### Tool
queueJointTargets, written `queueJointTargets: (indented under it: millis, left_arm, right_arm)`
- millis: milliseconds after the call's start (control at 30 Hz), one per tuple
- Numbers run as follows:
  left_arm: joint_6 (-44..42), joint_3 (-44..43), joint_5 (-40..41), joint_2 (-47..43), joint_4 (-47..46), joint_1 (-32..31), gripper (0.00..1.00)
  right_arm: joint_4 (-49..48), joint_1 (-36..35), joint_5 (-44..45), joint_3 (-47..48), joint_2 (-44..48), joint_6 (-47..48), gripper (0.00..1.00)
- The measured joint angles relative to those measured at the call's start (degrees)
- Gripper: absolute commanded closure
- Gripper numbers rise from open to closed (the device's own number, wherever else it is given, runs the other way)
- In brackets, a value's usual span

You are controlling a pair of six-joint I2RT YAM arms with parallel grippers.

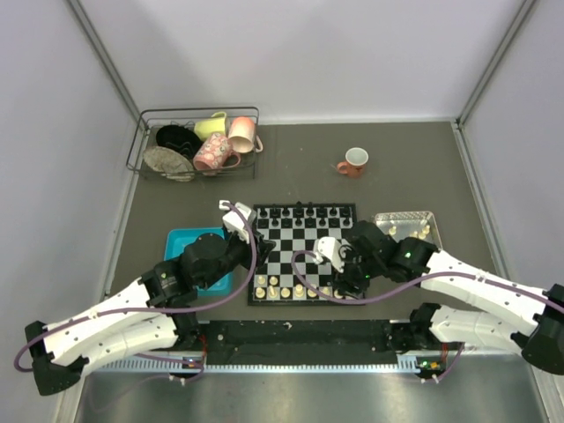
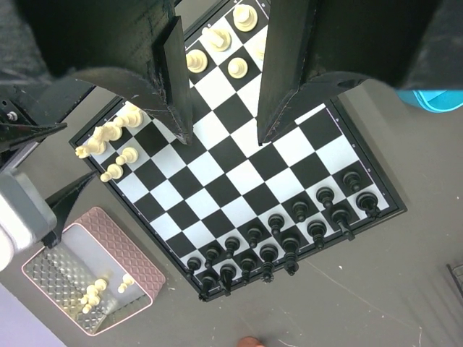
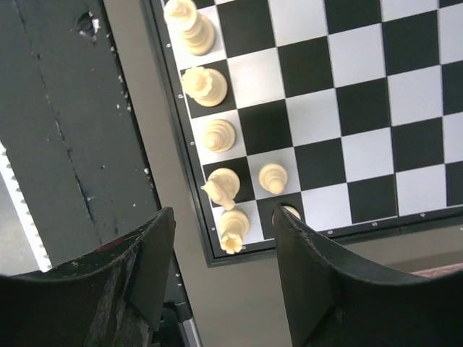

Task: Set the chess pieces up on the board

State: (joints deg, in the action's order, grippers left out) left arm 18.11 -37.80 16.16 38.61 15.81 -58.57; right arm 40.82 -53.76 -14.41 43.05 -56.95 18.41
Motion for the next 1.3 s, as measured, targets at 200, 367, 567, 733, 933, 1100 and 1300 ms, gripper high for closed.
queueJointTargets:
  millis: [200,367,567,733,933,1100,1300]
  left_arm:
    - [0.0,0.0,-0.02,0.92,0.0,0.0,0.55]
    - [0.02,0.0,-0.02,0.87,-0.09,0.0,0.55]
    - [0.07,0.37,0.0,0.42,-0.22,0.0,0.55]
    - [0.15,0.57,0.0,0.22,-0.31,0.02,0.55]
    - [0.33,1.07,0.0,0.13,-0.35,0.04,0.55]
    - [0.44,1.33,0.0,-0.13,-0.35,0.04,0.55]
    - [0.5,2.01,0.0,-0.98,-0.44,0.04,0.55]
  right_arm:
    - [1.05,-2.12,-0.44,0.0,-2.14,1.68,0.55]
    - [2.05,-2.14,-0.83,0.04,-3.41,2.29,0.65]
    - [2.23,-2.36,-1.14,0.11,-5.46,2.67,0.68]
    - [2.25,-2.38,-1.18,0.11,-6.08,3.1,0.68]
    - [2.08,-2.38,-1.18,0.11,-6.27,3.52,0.68]
    - [1.95,-2.38,-1.29,0.11,-7.28,3.54,0.67]
    - [1.57,-2.38,-1.31,0.11,-8.52,4.09,0.67]
